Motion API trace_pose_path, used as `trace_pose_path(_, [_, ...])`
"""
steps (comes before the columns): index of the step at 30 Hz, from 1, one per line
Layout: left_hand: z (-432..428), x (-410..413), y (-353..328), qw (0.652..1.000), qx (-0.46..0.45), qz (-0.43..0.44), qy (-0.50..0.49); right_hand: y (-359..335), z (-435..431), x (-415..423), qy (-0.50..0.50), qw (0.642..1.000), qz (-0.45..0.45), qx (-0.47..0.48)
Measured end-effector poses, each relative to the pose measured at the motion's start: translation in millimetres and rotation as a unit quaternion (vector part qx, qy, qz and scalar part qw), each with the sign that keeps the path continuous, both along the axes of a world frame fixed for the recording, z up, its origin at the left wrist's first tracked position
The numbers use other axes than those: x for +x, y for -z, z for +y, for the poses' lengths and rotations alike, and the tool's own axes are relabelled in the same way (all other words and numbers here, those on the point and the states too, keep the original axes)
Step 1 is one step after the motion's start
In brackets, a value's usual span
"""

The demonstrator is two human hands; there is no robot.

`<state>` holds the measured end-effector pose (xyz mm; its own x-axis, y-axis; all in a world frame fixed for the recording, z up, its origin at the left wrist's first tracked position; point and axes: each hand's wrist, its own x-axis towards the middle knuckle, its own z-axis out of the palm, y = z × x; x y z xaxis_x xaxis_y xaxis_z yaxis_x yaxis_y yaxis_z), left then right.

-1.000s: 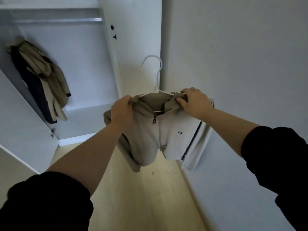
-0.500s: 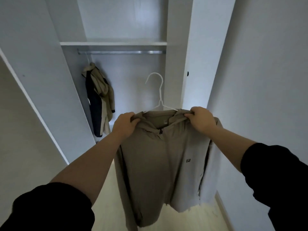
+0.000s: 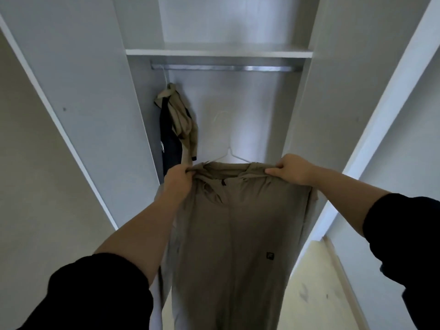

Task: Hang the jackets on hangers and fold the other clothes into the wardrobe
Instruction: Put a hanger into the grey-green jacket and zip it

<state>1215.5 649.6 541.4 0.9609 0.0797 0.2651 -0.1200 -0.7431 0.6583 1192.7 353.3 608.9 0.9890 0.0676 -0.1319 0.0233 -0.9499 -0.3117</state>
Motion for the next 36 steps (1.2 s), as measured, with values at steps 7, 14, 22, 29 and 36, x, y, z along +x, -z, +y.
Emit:
trace_pose_path(7, [7.3, 143.6, 8.4, 0.996, 0.052, 0.071, 0.011, 4.8, 12.1, 155.1, 0.027, 0.996, -0.085, -0.022])
trace_pose_path(14, [2.5, 273.4, 2.3, 0.984, -0.052, 0.161, 0.053, -9.6, 31.6, 279.6, 0.051, 0.994, -0.087, -0.036])
trace_pose_path(22, [3.1, 402.0, -14.4, 0.884, -0.252, 0.361, 0.160, -23.0, 73.4, 385.2, 0.129, 0.988, -0.081, -0.025])
trace_pose_path(29, [9.7, 479.8, -31.0, 0.856, -0.377, 0.319, 0.156, -31.8, 126.2, 450.5, 0.204, 0.974, -0.096, 0.030])
trace_pose_path(36, [36.8, 538.9, -45.7, 0.885, -0.353, 0.265, 0.146, -23.6, 177.1, 494.4, 0.233, 0.958, -0.131, 0.101])
